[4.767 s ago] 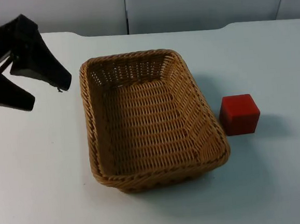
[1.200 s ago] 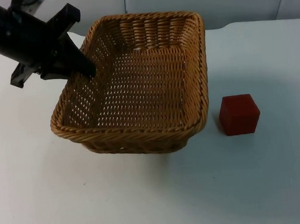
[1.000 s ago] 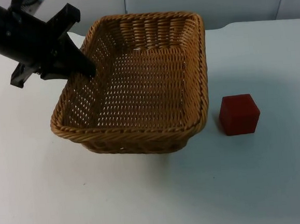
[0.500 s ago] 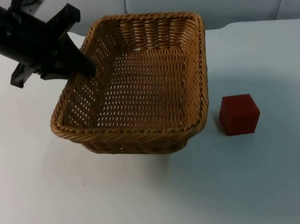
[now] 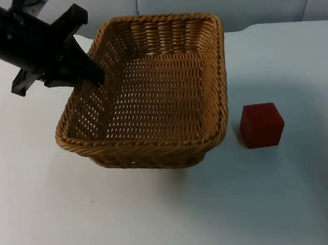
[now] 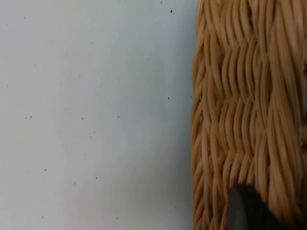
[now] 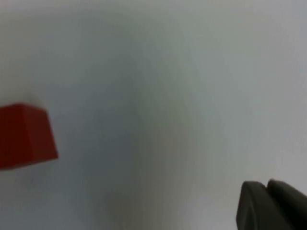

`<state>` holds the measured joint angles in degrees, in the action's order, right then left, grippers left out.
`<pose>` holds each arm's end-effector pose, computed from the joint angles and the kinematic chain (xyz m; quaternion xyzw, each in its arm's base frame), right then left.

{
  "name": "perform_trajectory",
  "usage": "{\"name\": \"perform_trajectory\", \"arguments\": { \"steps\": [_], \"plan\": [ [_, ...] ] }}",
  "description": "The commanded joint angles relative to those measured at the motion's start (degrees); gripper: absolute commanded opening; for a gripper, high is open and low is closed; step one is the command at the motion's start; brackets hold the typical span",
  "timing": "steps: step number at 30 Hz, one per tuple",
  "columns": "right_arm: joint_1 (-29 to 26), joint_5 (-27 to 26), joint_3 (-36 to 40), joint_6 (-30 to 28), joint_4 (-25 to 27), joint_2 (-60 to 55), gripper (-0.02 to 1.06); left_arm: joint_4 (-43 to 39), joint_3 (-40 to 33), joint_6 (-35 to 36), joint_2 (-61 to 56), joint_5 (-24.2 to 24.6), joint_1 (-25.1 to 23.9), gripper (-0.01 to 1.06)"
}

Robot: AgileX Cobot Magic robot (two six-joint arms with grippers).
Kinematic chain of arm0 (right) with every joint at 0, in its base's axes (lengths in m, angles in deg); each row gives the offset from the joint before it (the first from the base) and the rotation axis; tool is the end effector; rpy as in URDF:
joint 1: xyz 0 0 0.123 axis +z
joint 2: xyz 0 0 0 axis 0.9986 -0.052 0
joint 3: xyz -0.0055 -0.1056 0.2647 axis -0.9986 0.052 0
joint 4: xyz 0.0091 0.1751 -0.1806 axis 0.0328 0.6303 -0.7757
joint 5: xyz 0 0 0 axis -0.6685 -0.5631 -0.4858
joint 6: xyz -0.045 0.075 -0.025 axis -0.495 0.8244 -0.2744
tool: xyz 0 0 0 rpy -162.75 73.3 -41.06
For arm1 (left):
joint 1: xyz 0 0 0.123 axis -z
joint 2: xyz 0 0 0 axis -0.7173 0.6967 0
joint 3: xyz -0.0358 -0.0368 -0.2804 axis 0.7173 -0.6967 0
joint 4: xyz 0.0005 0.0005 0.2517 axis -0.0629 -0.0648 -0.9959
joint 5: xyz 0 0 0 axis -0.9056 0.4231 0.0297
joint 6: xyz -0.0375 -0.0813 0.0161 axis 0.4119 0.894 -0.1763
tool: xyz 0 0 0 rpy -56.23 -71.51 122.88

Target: Pick up the basket with the left hand and place the cube into the basket with the right hand.

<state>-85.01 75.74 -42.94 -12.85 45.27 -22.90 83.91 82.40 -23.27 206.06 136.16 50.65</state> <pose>0.2745 0.0054 0.2180 0.0570 0.9688 -0.0012 0.2411 0.3967 -0.0979 0.1530 0.0168 0.9085 -0.3981 0.1262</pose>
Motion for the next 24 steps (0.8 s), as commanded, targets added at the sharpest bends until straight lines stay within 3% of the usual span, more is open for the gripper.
{"name": "perform_trajectory", "arguments": {
  "steps": [1,2,3,5,6,9,10,15,24],
  "plan": [
    [4.03,-1.73,-2.97,-5.55,5.52,-6.69,0.16,2.18,0.47,0.29,-0.93,1.24,-0.04,0.0],
    [4.03,-1.73,-2.97,-5.55,5.52,-6.69,0.16,2.18,0.47,0.29,-0.93,1.24,-0.04,0.0],
    [5.48,-2.02,-4.16,-6.41,6.33,-8.43,0.23,2.18,0.47,0.29,-0.93,1.24,-0.04,0.0],
    [8.75,-1.63,-8.16,-7.57,6.85,-12.25,0.5,2.18,0.47,0.29,-0.93,1.24,-0.04,0.0],
    [8.75,-1.63,-8.16,-7.57,6.85,-12.25,0.5,2.18,0.47,0.29,-0.93,1.24,-0.04,0.0],
    [11.97,-1.27,-12.57,-8.34,6.97,-15.11,1.0,2.18,0.47,0.29,-0.93,1.24,-0.04,0.0],
    [13.11,-1.11,-13.57,-8.63,7.1,-15.87,1.05,2.18,0.47,0.29,-0.93,1.24,-0.04,0.0],
    [15.68,-1.0,-17.6,-8.52,11.6,-19.52,1.05,2.18,0.47,0.29,-0.93,1.24,-0.04,0.0],
    [16.82,-2.71,-19.3,-8.41,14.14,-24.16,1.05,2.28,0.47,0.29,-0.93,1.14,-0.04,0.0]
  ]
}}
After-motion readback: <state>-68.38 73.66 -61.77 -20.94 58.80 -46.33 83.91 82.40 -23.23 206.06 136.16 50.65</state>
